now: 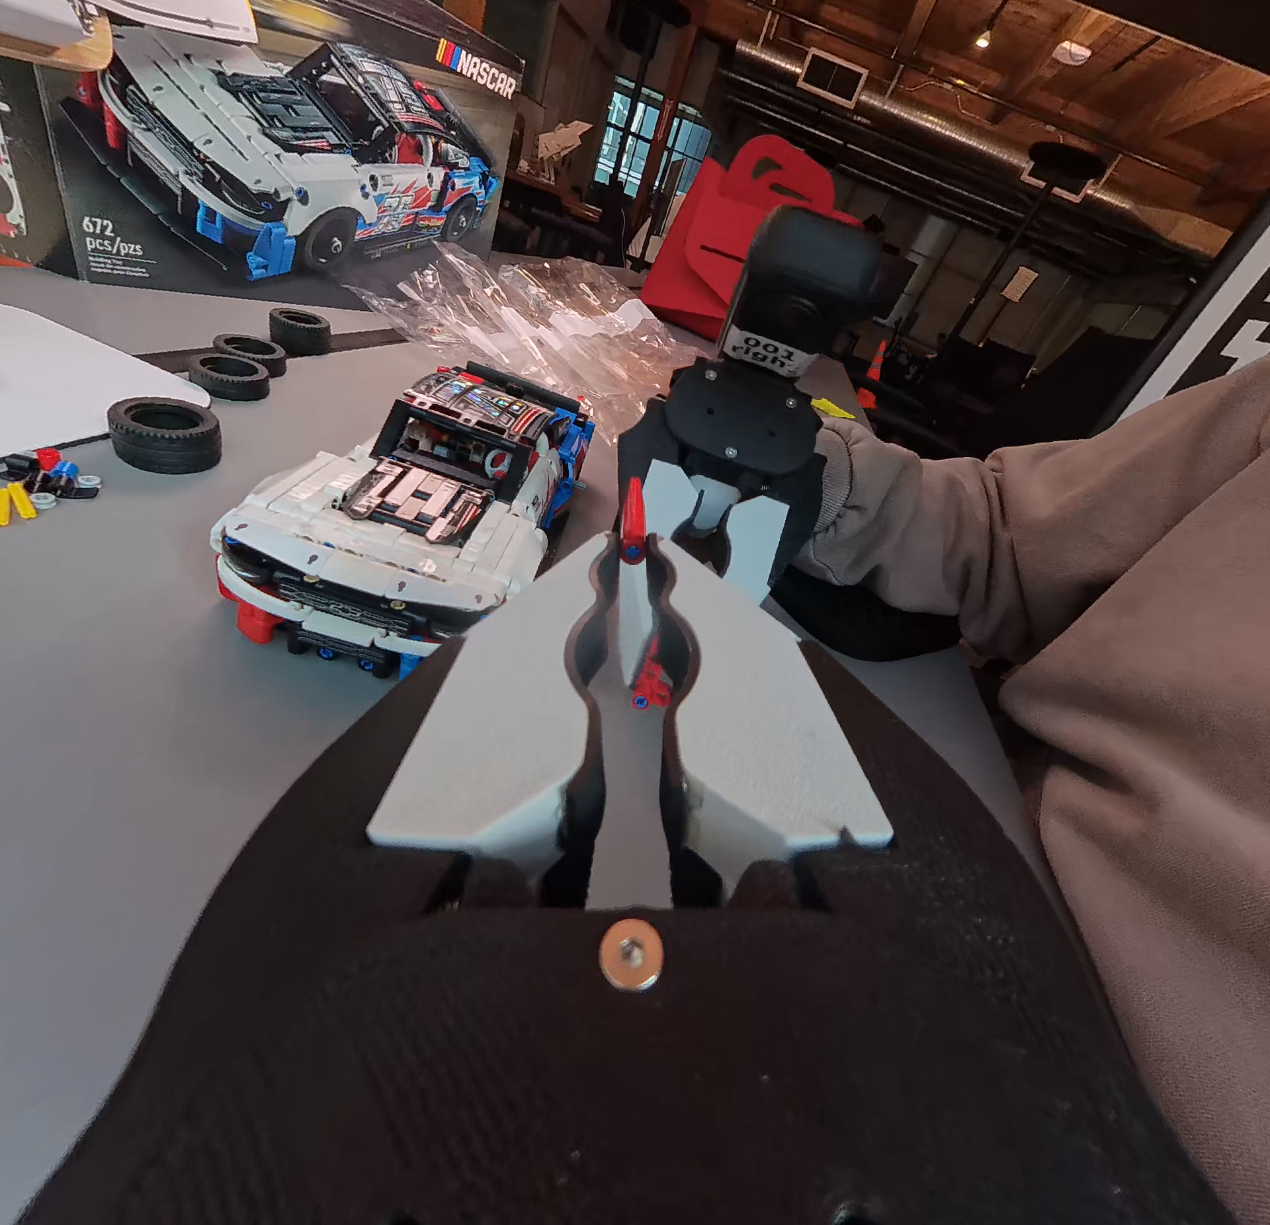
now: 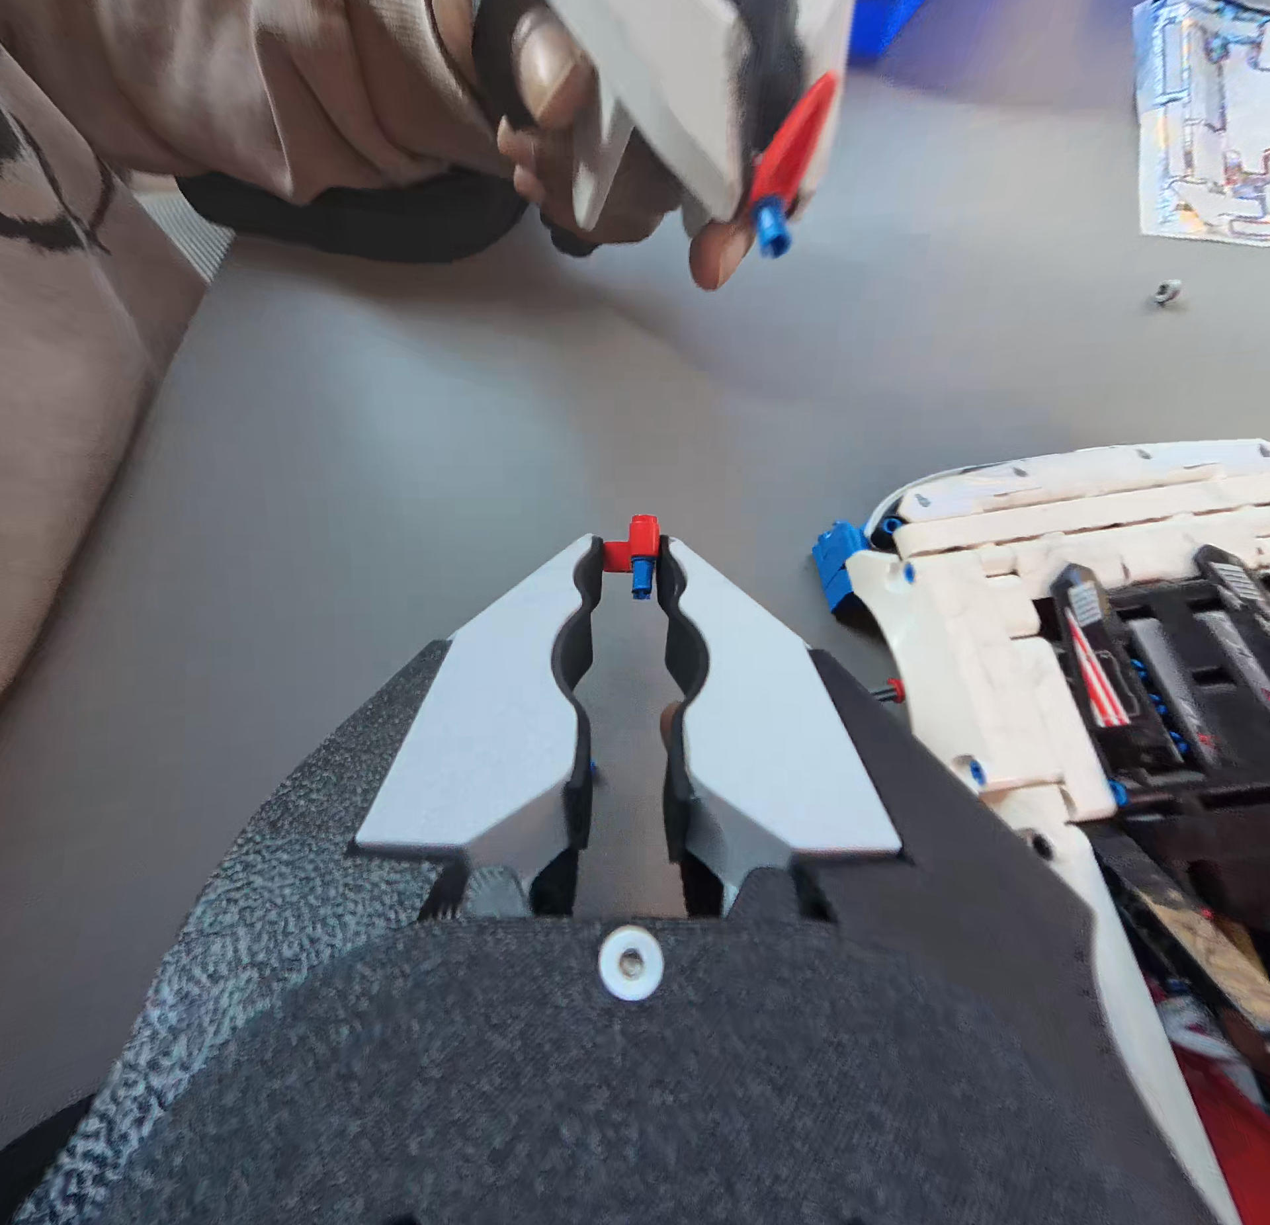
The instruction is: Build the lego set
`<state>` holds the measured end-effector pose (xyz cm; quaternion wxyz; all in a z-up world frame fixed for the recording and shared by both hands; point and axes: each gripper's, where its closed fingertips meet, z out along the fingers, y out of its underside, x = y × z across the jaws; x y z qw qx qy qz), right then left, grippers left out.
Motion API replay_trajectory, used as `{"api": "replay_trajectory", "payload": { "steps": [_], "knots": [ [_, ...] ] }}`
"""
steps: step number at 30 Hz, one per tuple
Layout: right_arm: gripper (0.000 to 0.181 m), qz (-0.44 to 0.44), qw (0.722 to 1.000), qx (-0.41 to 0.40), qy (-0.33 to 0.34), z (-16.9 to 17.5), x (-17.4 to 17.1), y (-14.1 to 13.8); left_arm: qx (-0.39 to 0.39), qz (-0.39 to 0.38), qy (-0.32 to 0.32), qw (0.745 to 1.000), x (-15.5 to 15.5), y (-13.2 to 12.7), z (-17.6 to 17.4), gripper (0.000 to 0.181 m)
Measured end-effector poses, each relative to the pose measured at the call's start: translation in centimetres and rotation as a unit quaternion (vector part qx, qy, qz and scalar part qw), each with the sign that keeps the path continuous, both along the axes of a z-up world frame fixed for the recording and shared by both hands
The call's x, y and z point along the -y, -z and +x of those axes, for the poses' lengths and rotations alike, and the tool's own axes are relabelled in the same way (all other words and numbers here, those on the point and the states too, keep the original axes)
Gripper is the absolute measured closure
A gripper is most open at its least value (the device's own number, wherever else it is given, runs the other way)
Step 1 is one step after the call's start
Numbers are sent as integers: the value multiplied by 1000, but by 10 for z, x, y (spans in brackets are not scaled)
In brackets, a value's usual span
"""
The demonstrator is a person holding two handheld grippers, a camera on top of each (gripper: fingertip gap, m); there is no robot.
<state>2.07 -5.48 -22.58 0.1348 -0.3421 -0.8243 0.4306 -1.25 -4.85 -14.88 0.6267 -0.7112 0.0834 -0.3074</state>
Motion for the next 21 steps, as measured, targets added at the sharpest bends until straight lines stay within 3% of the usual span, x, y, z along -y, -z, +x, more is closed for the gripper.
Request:
{"api": "replay_trajectory", "payload": {
  "steps": [7,12,21],
  "knots": [
    [168,-160,987,-17,31,-4,-7,-44,-2,-1,20,1000,1,2,7,176],
    [169,-211,977,0,6,0,6,-49,7,-20,36,999,2,7,11,176],
    [168,-202,979,32,-10,5,16,-38,-7,-64,95,993,7,24,36,176]
  ]
}}
